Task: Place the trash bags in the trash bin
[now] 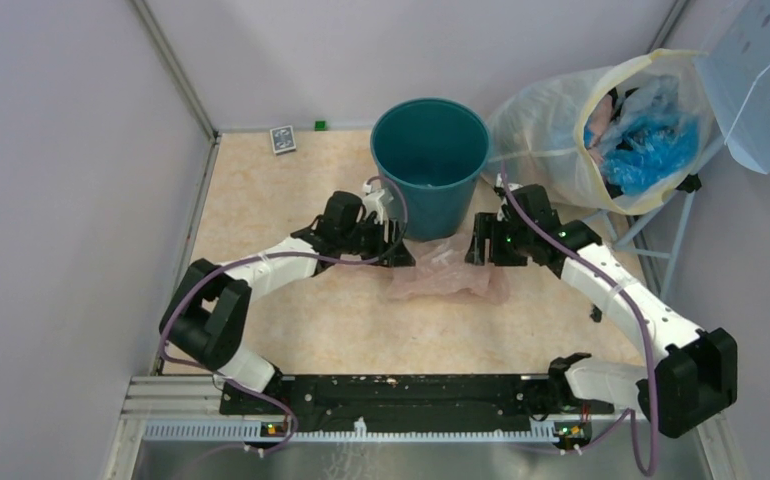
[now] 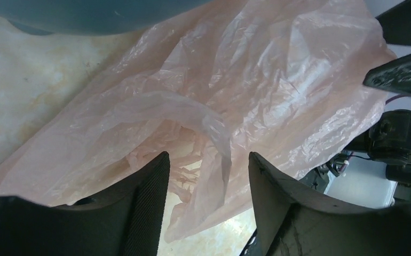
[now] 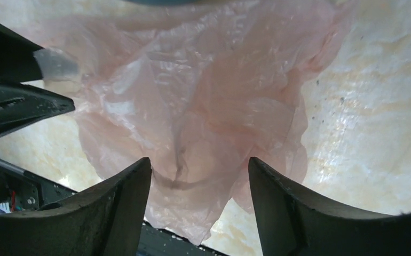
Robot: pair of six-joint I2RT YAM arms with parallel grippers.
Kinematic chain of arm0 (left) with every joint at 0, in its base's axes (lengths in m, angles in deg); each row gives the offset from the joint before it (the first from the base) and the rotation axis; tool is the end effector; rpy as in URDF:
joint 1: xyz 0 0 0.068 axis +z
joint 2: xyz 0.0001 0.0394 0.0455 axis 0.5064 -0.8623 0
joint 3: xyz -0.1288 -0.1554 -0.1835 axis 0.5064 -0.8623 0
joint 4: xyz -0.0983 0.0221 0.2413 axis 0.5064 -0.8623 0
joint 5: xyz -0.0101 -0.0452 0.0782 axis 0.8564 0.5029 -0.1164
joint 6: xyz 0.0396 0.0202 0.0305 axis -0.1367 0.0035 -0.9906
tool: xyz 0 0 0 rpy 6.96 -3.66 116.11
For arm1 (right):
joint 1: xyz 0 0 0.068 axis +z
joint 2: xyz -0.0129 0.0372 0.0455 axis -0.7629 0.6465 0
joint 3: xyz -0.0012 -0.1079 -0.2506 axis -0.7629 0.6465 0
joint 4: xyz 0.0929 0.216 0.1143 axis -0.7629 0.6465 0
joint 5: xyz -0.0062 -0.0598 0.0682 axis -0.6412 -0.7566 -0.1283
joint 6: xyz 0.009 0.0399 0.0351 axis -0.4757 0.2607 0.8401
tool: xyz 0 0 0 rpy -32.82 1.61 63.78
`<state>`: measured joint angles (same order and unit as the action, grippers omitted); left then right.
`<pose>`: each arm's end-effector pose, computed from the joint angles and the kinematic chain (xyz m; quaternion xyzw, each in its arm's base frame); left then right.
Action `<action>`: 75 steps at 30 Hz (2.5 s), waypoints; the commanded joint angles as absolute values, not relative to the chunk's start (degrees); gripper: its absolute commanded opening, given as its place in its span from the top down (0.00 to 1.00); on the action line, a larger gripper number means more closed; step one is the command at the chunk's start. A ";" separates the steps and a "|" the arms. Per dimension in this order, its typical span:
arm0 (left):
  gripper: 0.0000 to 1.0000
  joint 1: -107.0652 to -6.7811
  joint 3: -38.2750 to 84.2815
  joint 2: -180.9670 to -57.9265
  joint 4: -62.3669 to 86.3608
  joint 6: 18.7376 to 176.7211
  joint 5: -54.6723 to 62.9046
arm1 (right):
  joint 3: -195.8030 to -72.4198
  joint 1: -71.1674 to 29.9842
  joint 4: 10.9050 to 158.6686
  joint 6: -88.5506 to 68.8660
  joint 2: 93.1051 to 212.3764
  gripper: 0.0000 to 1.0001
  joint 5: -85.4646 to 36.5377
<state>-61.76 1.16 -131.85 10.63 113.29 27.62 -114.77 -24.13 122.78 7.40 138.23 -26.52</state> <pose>0.2673 -0.1846 0.2134 0.1540 0.8547 -0.4240 0.2567 0.2140 0.1062 0.2887 -0.0296 0.9348 0.1887 0.2993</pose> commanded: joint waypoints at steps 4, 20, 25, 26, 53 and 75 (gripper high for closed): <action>0.61 -62.29 1.86 -134.18 14.30 114.08 29.56 | -113.96 -24.37 119.41 8.67 142.92 0.62 -23.36; 1.00 -57.16 0.26 -113.51 0.15 121.16 27.26 | -124.55 -26.60 121.30 8.83 149.86 1.00 -27.64; 1.00 -56.97 0.05 -111.22 9.44 131.07 35.43 | -128.24 -25.61 119.54 7.08 151.07 0.55 -22.64; 1.00 -57.03 1.32 -111.44 9.45 131.91 35.47 | -128.67 -25.04 119.26 6.29 150.04 0.50 -22.92; 1.00 -63.06 6.99 -108.07 10.53 156.17 21.00 | -130.38 8.56 109.78 0.30 135.49 0.23 -42.91; 1.00 -63.56 -0.79 -106.99 16.46 176.72 19.53 | -121.67 18.52 106.11 9.70 139.97 0.18 -58.92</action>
